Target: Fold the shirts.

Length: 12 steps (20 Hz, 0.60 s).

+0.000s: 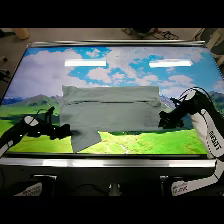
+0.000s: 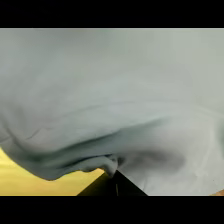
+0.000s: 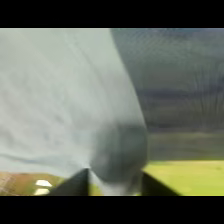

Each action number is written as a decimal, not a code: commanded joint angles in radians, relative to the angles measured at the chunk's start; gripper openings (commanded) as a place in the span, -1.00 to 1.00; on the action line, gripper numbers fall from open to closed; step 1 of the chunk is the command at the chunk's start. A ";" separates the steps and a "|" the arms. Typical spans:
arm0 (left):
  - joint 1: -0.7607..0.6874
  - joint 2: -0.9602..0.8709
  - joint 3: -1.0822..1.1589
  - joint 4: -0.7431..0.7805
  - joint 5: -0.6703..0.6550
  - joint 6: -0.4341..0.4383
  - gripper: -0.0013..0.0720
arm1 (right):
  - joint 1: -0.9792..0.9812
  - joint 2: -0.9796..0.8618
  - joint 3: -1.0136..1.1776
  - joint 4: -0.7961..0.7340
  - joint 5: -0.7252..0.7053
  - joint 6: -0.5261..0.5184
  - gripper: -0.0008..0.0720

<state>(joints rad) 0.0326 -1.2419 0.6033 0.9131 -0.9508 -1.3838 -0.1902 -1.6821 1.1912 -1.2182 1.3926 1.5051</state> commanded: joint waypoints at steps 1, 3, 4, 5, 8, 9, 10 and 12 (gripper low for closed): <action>0.000 0.014 0.021 -0.019 0.018 0.008 -0.88 | 0.001 0.002 -0.006 0.029 -0.051 -0.008 -0.92; 0.018 0.033 0.125 -0.011 0.001 0.061 -0.88 | 0.001 0.024 0.048 0.054 -0.039 -0.036 -0.92; 0.031 0.043 0.201 -0.003 -0.004 0.060 -0.89 | 0.003 0.037 0.096 0.056 -0.043 -0.032 -0.92; 0.044 0.039 0.294 -0.002 -0.005 0.046 -0.89 | 0.018 0.040 0.165 0.043 -0.056 -0.023 -0.92; 0.044 -0.079 0.567 0.026 -0.010 0.023 -0.89 | 0.096 -0.015 0.372 -0.042 -0.218 0.053 -0.92; 0.041 -0.154 0.653 0.030 -0.010 0.022 -0.89 | 0.110 -0.068 0.448 -0.059 -0.248 0.081 -0.92; 0.043 -0.239 0.736 0.030 -0.010 0.015 -0.89 | 0.113 -0.129 0.523 -0.056 -0.251 0.102 -0.92; 0.049 -0.408 0.883 0.029 -0.010 -0.016 -0.89 | 0.113 -0.263 0.679 -0.028 -0.253 0.113 -0.92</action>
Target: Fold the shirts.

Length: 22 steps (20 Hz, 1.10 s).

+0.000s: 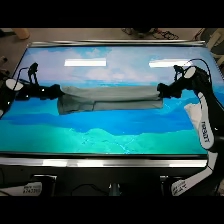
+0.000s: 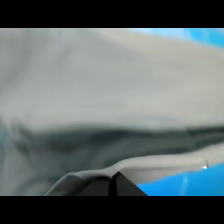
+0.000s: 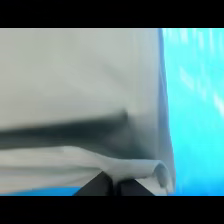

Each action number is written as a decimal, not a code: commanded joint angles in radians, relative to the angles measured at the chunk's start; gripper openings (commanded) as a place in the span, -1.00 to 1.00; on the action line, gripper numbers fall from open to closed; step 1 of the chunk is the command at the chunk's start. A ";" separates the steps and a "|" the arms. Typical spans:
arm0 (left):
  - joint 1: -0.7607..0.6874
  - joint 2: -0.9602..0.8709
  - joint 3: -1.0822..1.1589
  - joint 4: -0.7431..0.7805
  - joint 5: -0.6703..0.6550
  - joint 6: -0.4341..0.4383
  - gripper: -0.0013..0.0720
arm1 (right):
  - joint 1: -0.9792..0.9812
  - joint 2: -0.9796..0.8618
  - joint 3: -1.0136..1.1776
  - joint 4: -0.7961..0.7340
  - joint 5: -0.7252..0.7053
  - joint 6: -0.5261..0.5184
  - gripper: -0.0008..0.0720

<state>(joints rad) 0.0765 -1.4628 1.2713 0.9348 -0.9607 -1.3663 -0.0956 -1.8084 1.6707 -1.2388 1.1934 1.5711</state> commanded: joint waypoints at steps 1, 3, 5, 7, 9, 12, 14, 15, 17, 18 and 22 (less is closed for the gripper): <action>0.006 -0.264 0.280 0.008 -0.008 -0.053 -0.89 | 0.018 -0.191 0.263 -0.007 -0.056 0.060 -0.92; 0.003 -0.403 0.397 0.007 -0.056 -0.085 -0.88 | 0.018 -0.269 0.338 0.017 -0.064 0.080 -0.92; -0.008 -0.502 0.463 0.003 -0.107 -0.085 -0.88 | 0.019 -0.304 0.339 0.079 -0.086 0.082 -0.90; -0.010 -0.540 0.472 -0.014 -0.138 -0.085 -0.86 | 0.018 -0.320 0.339 0.114 -0.073 0.081 -0.72; 0.002 -0.534 0.482 -0.016 -0.161 -0.085 -0.03 | 0.012 -0.303 0.339 0.161 -0.034 0.036 0.28; 0.048 -0.494 0.568 -0.018 -0.233 -0.077 0.40 | -0.023 -0.233 0.339 0.072 0.037 -0.030 0.86; 0.065 -0.437 0.603 -0.019 -0.249 -0.070 0.40 | -0.076 -0.231 0.335 0.036 0.066 0.029 0.88; 0.064 -0.405 0.605 -0.019 -0.246 -0.070 0.40 | -0.093 -0.249 0.335 0.061 0.089 0.033 0.88; 0.042 -0.351 0.605 -0.019 -0.255 -0.070 0.40 | -0.103 -0.303 0.334 0.132 0.148 0.032 0.90; 0.023 -0.330 0.605 -0.019 -0.267 -0.070 0.40 | -0.098 -0.330 0.334 0.166 0.174 0.032 0.90; -0.078 -0.282 0.605 -0.019 -0.288 -0.070 0.40 | -0.058 -0.391 0.334 0.269 0.183 0.054 0.72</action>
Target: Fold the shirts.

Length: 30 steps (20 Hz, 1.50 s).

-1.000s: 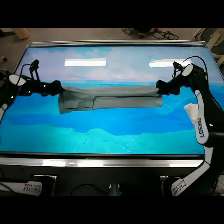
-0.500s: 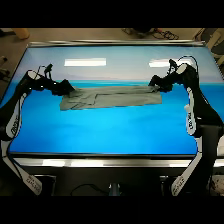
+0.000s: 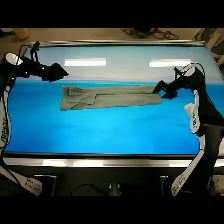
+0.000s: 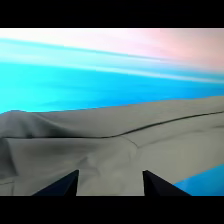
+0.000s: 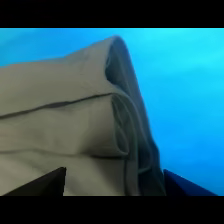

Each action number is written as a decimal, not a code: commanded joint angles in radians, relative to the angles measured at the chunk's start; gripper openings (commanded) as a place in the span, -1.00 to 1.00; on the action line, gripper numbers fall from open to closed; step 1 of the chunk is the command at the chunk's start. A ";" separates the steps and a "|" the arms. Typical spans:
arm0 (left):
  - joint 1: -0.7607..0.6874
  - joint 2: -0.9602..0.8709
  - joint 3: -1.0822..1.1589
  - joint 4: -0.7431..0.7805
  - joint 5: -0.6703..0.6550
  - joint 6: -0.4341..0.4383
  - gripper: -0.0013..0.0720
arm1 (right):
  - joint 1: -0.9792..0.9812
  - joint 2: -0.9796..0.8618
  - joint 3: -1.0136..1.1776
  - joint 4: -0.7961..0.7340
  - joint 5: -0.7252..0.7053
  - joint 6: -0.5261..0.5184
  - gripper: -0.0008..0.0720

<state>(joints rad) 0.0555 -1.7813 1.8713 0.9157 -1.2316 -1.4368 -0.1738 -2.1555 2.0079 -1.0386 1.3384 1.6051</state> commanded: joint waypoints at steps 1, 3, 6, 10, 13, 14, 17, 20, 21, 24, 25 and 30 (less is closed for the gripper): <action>-0.085 0.036 0.004 0.000 -0.018 0.000 0.40 | 0.034 -0.045 -0.003 0.070 0.030 0.029 0.15; -0.153 0.017 0.004 0.000 -0.017 -0.012 -0.10 | 0.043 -0.023 -0.003 0.125 0.044 0.023 -0.91; -0.286 -0.054 0.004 0.000 0.036 -0.038 -0.87 | 0.043 0.110 -0.003 0.188 0.056 -0.013 -0.92; -0.456 -0.184 0.004 -0.030 0.183 -0.117 -0.88 | 0.058 0.357 -0.003 0.183 0.137 -0.012 -0.92; -0.536 -0.280 0.004 -0.230 0.348 -0.146 -0.88 | 0.092 0.492 -0.003 0.183 0.235 0.009 -0.92; -0.559 -0.311 0.004 -0.297 0.386 -0.146 -0.87 | 0.098 0.528 -0.003 0.182 0.260 0.016 -0.92; -0.627 -0.393 0.005 -0.513 0.474 -0.136 -0.87 | 0.104 0.610 -0.003 0.180 0.267 0.050 -0.92; -0.626 -0.373 0.005 -0.593 0.484 -0.008 -0.89 | 0.104 0.611 -0.003 0.166 0.254 0.059 -0.92; -0.599 -0.325 0.005 -0.532 0.480 -0.002 -0.89 | 0.114 0.598 -0.003 0.175 0.230 0.059 -0.92; -0.455 -0.116 0.005 -0.198 0.404 -0.059 -0.89 | 0.216 0.534 -0.003 0.192 0.091 0.059 -0.91; -0.393 -0.044 0.005 -0.108 0.368 -0.075 -0.89 | 0.273 0.497 -0.003 0.193 0.029 0.060 -0.91; -0.064 0.305 0.005 0.042 0.194 -0.054 -0.88 | 0.508 0.261 -0.003 0.235 -0.160 0.092 -0.91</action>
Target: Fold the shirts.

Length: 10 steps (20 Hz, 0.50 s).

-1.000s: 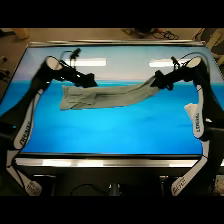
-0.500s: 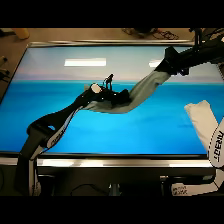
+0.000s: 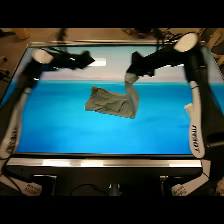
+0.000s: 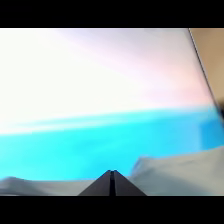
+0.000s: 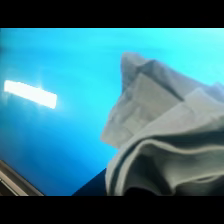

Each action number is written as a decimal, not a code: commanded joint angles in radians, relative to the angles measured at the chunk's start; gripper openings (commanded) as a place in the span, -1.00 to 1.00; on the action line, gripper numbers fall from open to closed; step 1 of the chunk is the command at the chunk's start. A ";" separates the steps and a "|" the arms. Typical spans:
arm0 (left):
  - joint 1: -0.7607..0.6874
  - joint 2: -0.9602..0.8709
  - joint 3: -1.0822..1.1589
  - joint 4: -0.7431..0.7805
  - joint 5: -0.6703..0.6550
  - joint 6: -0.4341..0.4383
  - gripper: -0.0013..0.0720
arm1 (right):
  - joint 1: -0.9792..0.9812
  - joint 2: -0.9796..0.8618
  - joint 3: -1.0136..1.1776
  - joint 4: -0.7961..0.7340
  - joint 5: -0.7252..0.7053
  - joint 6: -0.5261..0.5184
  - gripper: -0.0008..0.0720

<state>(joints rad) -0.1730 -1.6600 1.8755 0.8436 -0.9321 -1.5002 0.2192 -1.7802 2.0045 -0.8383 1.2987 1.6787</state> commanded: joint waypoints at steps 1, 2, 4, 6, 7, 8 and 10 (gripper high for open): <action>0.212 0.243 0.000 0.114 -0.136 0.013 -0.88 | 0.145 -0.157 0.000 0.055 -0.153 0.030 -0.91; 0.256 0.303 0.000 0.114 -0.172 0.028 -0.88 | 0.170 -0.197 0.000 0.083 -0.195 0.031 -0.91; 0.310 0.409 0.000 0.114 -0.236 0.061 -0.88 | 0.205 -0.255 0.000 0.140 -0.272 0.040 -0.91; 0.328 0.490 0.000 0.116 -0.282 0.065 -0.88 | 0.227 -0.285 0.000 0.160 -0.333 0.049 -0.19; 0.328 0.520 0.000 0.116 -0.299 0.065 -0.88 | 0.227 -0.287 0.000 0.164 -0.356 0.049 0.69; 0.325 0.546 0.000 0.116 -0.319 0.065 -0.88 | 0.224 -0.280 0.000 0.171 -0.363 0.049 0.90; 0.324 0.579 0.000 0.119 -0.354 0.065 -0.88 | 0.185 -0.240 0.000 0.163 -0.288 0.041 0.86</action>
<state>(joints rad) 0.1322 -1.1568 1.8759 0.9489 -1.2167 -1.4429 0.4175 -2.0312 2.0041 -0.6895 0.9977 1.7210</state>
